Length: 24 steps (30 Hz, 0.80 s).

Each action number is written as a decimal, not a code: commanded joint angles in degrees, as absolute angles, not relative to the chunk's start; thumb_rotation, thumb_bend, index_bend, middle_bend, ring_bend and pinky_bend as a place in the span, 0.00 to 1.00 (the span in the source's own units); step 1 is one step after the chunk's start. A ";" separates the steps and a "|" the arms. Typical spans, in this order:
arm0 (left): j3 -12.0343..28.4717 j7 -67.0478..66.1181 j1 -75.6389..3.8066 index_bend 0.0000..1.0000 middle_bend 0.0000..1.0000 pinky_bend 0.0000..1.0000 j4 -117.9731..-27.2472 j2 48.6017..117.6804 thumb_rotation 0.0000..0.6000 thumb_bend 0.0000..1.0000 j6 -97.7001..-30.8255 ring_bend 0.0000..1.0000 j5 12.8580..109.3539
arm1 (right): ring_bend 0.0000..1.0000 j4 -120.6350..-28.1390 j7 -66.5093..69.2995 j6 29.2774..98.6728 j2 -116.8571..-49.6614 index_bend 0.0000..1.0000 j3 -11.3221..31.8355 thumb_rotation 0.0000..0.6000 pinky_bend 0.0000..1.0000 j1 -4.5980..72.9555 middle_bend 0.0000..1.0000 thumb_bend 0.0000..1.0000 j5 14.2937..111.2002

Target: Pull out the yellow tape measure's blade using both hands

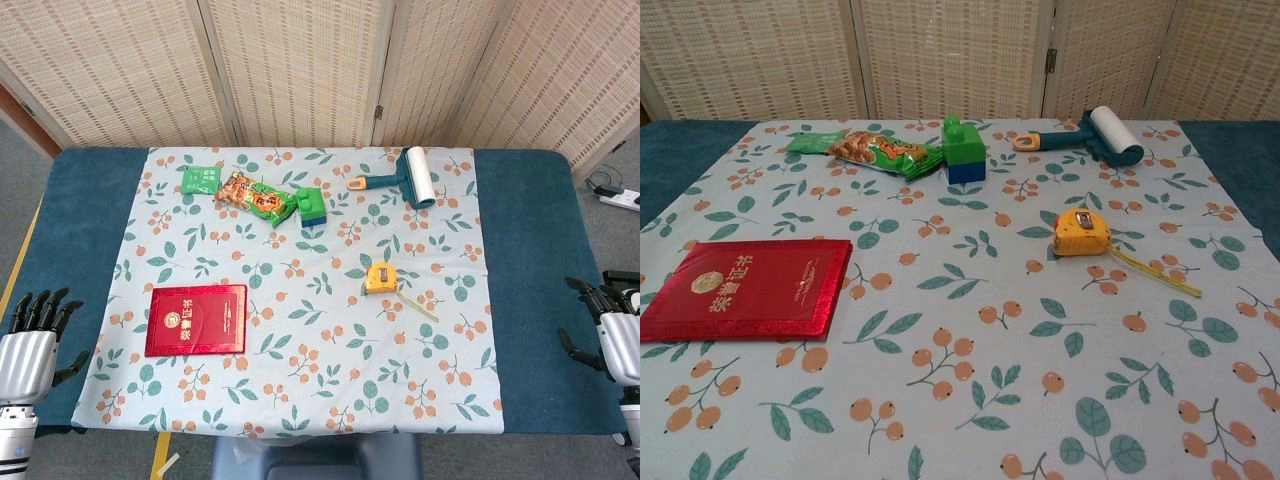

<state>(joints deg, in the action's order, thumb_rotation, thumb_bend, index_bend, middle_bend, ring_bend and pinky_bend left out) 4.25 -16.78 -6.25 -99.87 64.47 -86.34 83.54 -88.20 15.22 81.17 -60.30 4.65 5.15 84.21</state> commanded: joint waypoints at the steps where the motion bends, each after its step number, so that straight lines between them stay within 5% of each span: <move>1: 4.27 -16.73 -6.24 0.25 0.15 0.00 -99.80 64.42 1.00 0.29 -86.38 0.10 83.56 | 0.28 -88.48 14.77 81.10 -60.14 0.16 4.63 1.00 0.13 5.24 0.23 0.42 84.25; 13: 4.29 -14.96 -6.22 0.26 0.15 0.00 -98.49 64.72 1.00 0.29 -86.82 0.10 84.18 | 0.28 -89.83 12.70 79.19 -59.90 0.16 4.73 1.00 0.13 7.07 0.23 0.42 85.06; 24: 3.94 -14.17 -6.47 0.27 0.15 0.00 -98.37 64.52 1.00 0.29 -86.58 0.10 85.20 | 0.28 -91.14 6.78 65.15 -61.94 0.16 7.59 1.00 0.15 18.41 0.21 0.41 83.88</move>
<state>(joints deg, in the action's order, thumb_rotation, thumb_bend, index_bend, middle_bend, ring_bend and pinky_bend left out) 3.97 -14.22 -6.50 -98.32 64.54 -86.51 85.12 -90.79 8.74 69.13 -60.80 6.32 14.98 85.02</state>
